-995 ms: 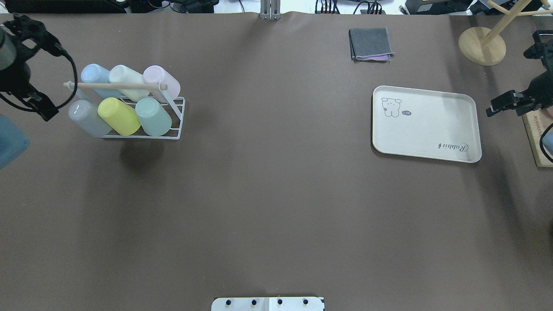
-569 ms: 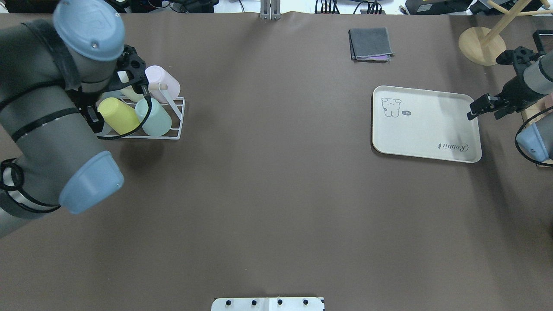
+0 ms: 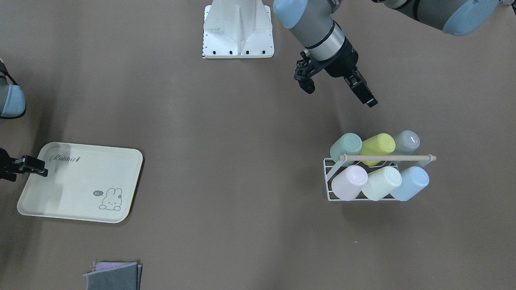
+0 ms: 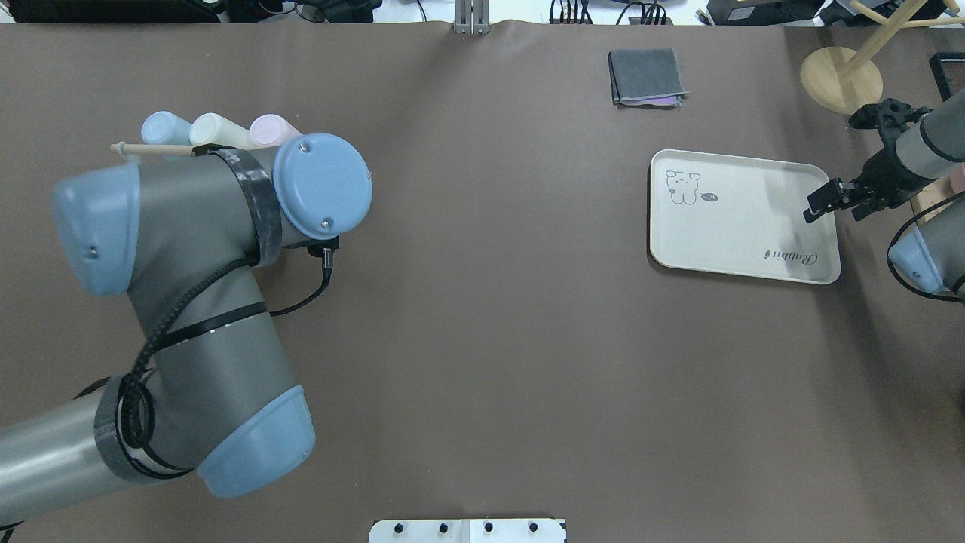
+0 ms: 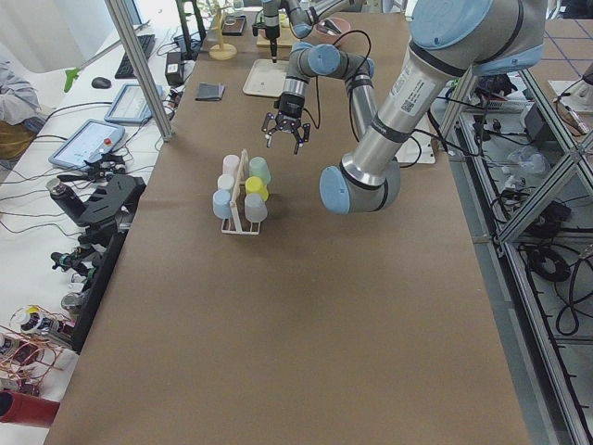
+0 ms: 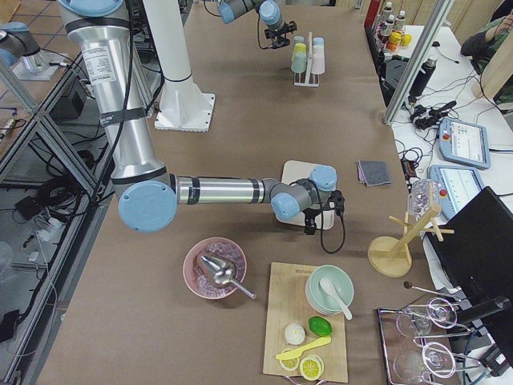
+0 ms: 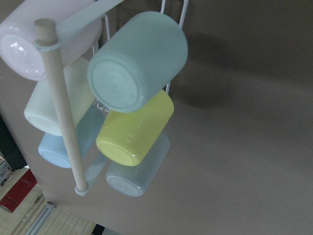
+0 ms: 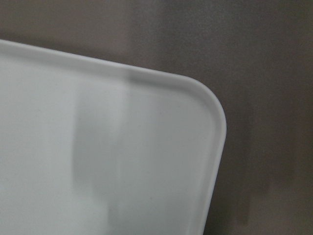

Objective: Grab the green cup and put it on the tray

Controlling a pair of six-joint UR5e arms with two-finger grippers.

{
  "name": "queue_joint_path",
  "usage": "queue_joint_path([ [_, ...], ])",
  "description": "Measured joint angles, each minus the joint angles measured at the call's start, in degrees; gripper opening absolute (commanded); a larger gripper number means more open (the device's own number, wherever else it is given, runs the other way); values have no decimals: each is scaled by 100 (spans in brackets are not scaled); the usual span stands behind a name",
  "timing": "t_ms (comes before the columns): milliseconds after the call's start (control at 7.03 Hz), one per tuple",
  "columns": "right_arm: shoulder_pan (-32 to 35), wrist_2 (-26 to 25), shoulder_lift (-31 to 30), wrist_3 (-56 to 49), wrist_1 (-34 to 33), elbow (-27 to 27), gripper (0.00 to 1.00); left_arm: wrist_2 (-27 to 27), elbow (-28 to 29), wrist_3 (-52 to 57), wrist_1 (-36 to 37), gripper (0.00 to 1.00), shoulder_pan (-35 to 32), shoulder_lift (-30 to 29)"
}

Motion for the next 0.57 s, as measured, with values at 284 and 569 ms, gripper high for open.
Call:
queue_joint_path([
  [284,-11,10,1,0,3,-43,65,1059,511,793,68,98,485,-224],
  [569,-13,24,2,4,5,-56,63,1611,1066,1027,113,98,736,-396],
])
